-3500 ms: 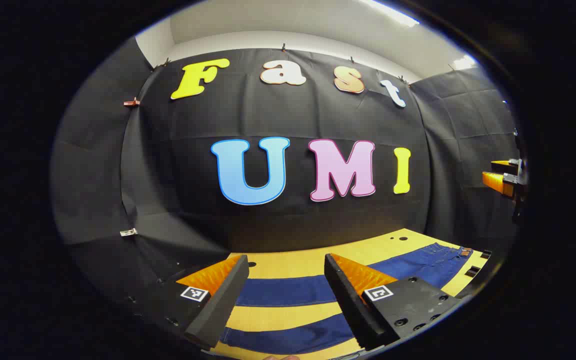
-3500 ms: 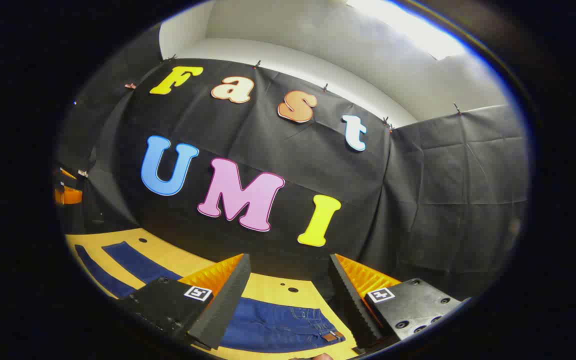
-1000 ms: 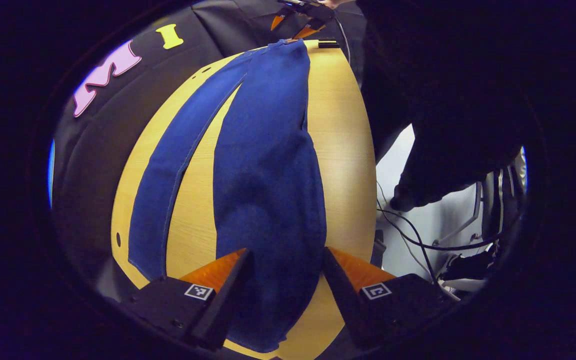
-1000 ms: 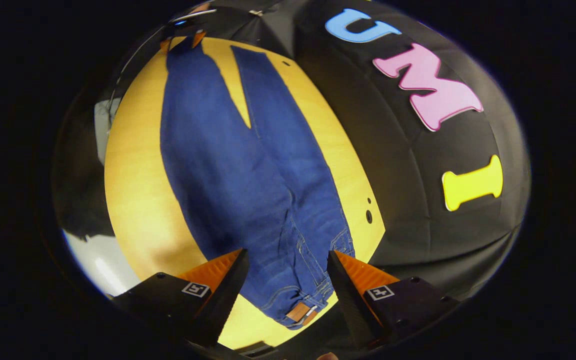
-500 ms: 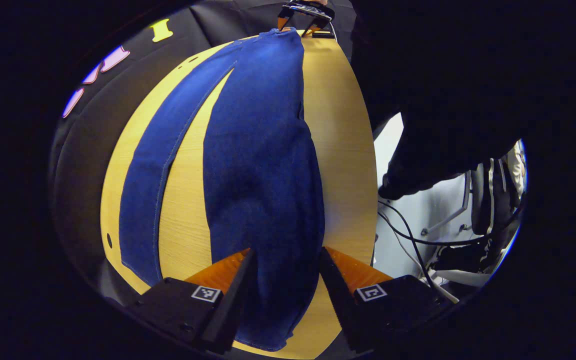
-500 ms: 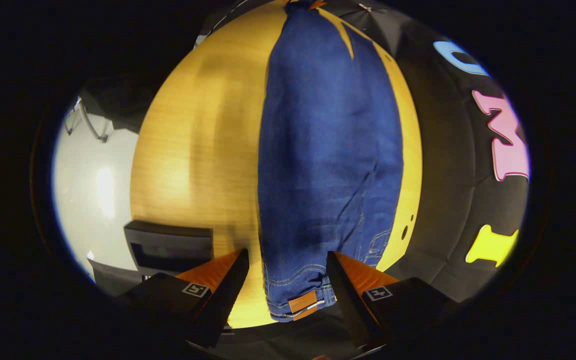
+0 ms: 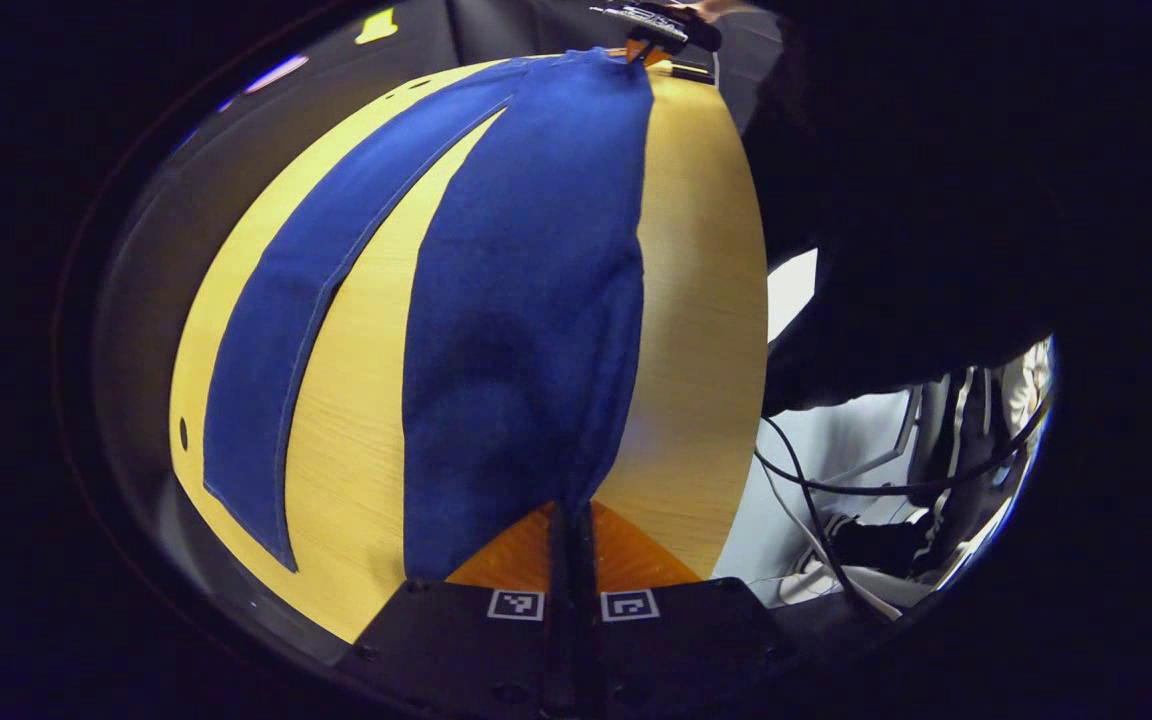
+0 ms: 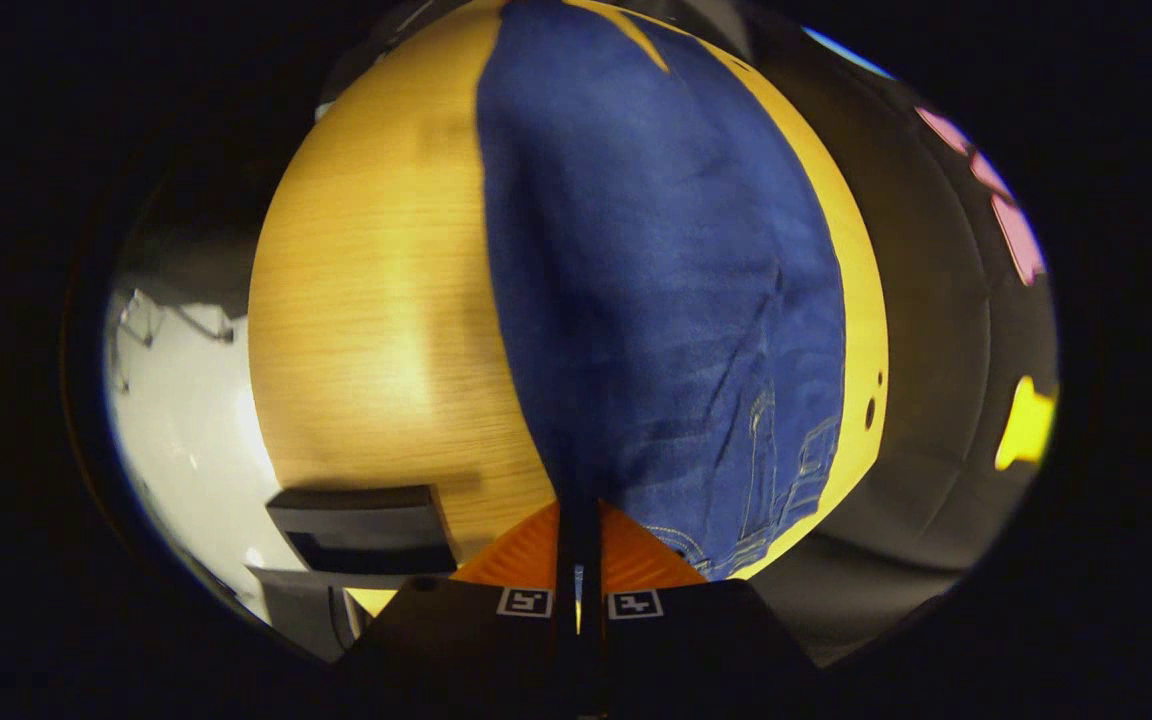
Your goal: Grasp the waist and the cuffs of the jeans and fold them to make the two legs overlap; first hold the waist and fold one-third of the jeans toward the cuffs, then hold the cuffs and fold the remaining one-third in the same direction to finish folding.
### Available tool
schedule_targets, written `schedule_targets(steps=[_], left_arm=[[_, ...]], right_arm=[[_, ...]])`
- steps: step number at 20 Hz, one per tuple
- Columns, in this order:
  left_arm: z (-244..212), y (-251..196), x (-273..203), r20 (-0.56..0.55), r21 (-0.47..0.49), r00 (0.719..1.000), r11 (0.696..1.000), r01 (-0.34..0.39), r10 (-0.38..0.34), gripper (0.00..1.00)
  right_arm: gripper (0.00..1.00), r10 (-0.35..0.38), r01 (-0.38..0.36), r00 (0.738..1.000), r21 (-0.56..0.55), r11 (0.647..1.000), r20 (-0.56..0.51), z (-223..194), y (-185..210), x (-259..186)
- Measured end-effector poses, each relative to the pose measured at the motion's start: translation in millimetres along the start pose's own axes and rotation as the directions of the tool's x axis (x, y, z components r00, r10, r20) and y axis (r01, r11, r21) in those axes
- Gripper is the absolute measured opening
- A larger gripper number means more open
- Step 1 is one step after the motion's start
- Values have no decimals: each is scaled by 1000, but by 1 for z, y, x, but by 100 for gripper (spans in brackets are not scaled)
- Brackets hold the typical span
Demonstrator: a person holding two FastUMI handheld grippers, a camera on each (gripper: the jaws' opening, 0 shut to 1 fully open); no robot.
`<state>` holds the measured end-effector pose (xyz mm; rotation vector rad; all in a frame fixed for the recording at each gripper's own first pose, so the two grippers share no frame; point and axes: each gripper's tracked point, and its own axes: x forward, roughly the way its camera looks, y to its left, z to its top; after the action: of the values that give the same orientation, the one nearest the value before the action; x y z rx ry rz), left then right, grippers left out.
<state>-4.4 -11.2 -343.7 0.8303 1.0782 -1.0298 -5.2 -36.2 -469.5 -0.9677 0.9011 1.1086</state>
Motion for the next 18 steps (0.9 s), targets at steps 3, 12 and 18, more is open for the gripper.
schedule_targets(steps=[3,12,18], left_arm=[[5,17,-15,27,-40,1000,999,-6,8,6],[40,146,-89,147,-199,977,972,-122,152,6],[62,254,-93,132,-264,965,946,-186,227,6]], right_arm=[[5,-48,40,998,144,989,49,11,-21,-21],[5,-202,100,962,452,886,182,53,-147,-84],[5,-259,140,949,496,857,179,72,-230,-55]])
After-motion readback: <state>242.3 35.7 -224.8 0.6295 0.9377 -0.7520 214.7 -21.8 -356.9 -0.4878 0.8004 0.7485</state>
